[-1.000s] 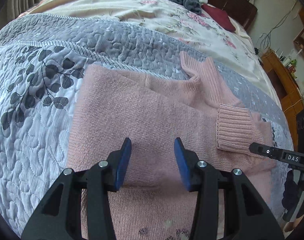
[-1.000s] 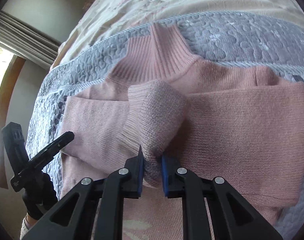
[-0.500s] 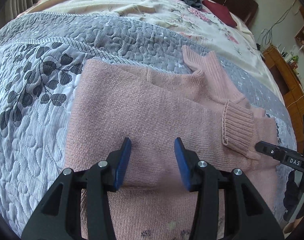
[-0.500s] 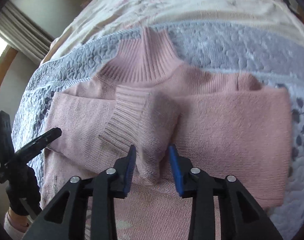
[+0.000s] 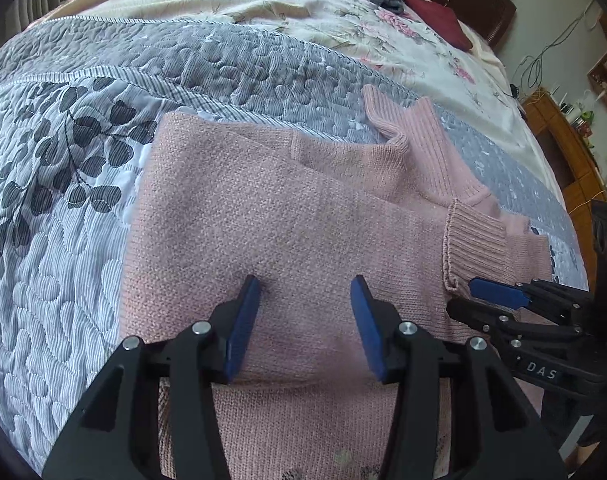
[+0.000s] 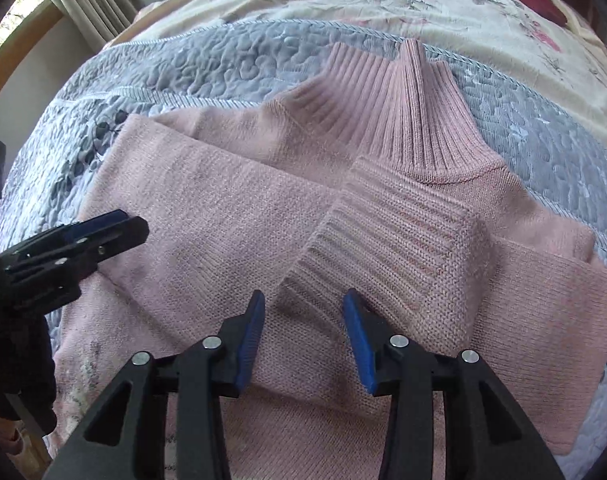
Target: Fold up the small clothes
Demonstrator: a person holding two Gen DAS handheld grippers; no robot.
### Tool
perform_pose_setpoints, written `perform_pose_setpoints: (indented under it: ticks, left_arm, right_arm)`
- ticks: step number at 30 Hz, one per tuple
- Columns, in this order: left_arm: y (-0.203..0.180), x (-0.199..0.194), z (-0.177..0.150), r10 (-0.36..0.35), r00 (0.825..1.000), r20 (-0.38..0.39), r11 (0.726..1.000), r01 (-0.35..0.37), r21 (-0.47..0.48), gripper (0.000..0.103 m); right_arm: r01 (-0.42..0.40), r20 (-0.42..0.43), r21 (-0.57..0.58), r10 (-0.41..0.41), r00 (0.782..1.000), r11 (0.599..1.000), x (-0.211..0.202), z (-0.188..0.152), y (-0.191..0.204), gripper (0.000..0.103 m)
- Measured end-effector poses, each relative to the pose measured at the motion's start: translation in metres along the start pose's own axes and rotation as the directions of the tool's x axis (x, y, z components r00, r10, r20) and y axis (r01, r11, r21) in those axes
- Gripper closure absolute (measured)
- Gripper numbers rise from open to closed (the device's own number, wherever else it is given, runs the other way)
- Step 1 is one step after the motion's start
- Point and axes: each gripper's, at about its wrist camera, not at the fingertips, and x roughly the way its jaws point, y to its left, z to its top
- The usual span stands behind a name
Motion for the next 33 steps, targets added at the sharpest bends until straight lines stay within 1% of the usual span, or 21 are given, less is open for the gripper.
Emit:
perform_pose_setpoints:
  ticks: [1, 2, 3, 4, 7, 10, 13, 17, 19, 21, 23, 26, 27, 29, 31, 33]
  left_arm:
    - [0.0, 0.001, 0.0, 0.002, 1.0, 0.0, 1.0, -0.002, 0.003, 0.056]
    - [-0.001, 0.001, -0.001, 0.006, 1.0, 0.001, 1.0, -0.006, 0.008, 0.056]
    - [-0.002, 0.002, -0.001, 0.011, 1.0, 0.002, 1.0, -0.011, 0.014, 0.056]
    - [-0.003, 0.003, -0.001, 0.017, 1.0, 0.002, 1.0, -0.017, 0.022, 0.056]
    - [-0.004, 0.003, -0.002, 0.022, 1.0, 0.01, 0.999, -0.022, 0.03, 0.056]
    - [-0.003, 0.004, -0.002, 0.024, 1.0, 0.013, 0.999, -0.025, 0.028, 0.055]
    - [-0.004, 0.004, -0.003, 0.034, 0.999, 0.013, 0.999, -0.034, 0.033, 0.055]
    - [-0.006, 0.005, -0.003, 0.046, 0.999, 0.014, 0.998, -0.046, 0.041, 0.055]
    - [-0.007, 0.006, -0.004, 0.054, 0.998, 0.014, 0.997, -0.054, 0.048, 0.055]
    - [-0.009, 0.006, -0.004, 0.063, 0.998, 0.014, 0.996, -0.064, 0.058, 0.055]
    - [-0.01, 0.007, -0.005, 0.071, 0.997, 0.015, 0.995, -0.072, 0.068, 0.054]
    - [-0.013, 0.008, -0.005, 0.078, 0.997, 0.014, 0.993, -0.079, 0.083, 0.052]
    - [-0.013, 0.008, -0.005, 0.082, 0.997, 0.012, 0.993, -0.083, 0.088, 0.051]
    - [-0.015, 0.006, -0.004, 0.088, 0.996, 0.008, 0.992, -0.088, 0.09, 0.051]
    - [-0.019, 0.001, -0.001, 0.087, 0.996, 0.006, 0.994, -0.087, 0.071, 0.051]
    - [-0.025, -0.009, 0.004, 0.051, 0.998, 0.029, 0.997, -0.052, 0.053, 0.05]
  right_arm:
    - [0.019, 0.002, -0.005, -0.019, 1.0, 1.0, 0.001, 0.001, 0.0, 0.074]
    - [0.046, 0.005, -0.012, -0.046, 0.999, 0.999, 0.0, 0.001, -0.001, 0.09]
    - [0.051, 0.01, -0.014, -0.051, 0.999, 0.999, -0.002, 0.001, -0.004, 0.093]
    - [0.024, 0.022, 0.003, -0.024, 0.999, 1.0, -0.007, 0.0, -0.01, 0.095]
    - [-0.04, 0.091, 0.074, 0.033, 0.995, 0.996, -0.037, -0.01, -0.031, 0.096]
    - [-0.109, 0.169, 0.167, 0.08, 0.982, 0.98, -0.072, -0.026, -0.06, 0.096]
    - [-0.131, 0.226, 0.257, 0.073, 0.971, 0.958, -0.1, -0.043, -0.094, 0.096]
    - [-0.147, 0.238, 0.363, 0.061, 0.969, 0.92, -0.113, -0.064, -0.135, 0.096]
    - [-0.119, 0.216, 0.401, 0.033, 0.976, 0.908, -0.11, -0.075, -0.153, 0.096]
    - [-0.109, 0.187, 0.427, 0.03, 0.982, 0.898, -0.101, -0.087, -0.166, 0.096]
    - [-0.092, 0.147, 0.443, 0.029, 0.989, 0.892, -0.089, -0.099, -0.173, 0.096]
    - [-0.05, 0.078, 0.429, 0.019, 0.997, 0.902, -0.074, -0.113, -0.174, 0.095]
    - [-0.042, 0.075, 0.419, 0.012, 0.997, 0.907, -0.074, -0.116, -0.172, 0.094]
    - [-0.032, 0.1, 0.396, -0.009, 0.995, 0.918, -0.084, -0.118, -0.168, 0.089]
    - [-0.022, 0.141, 0.369, -0.033, 0.99, 0.929, -0.098, -0.112, -0.164, 0.088]
    - [-0.051, 0.179, 0.349, -0.014, 0.984, 0.936, -0.106, -0.1, -0.16, 0.088]
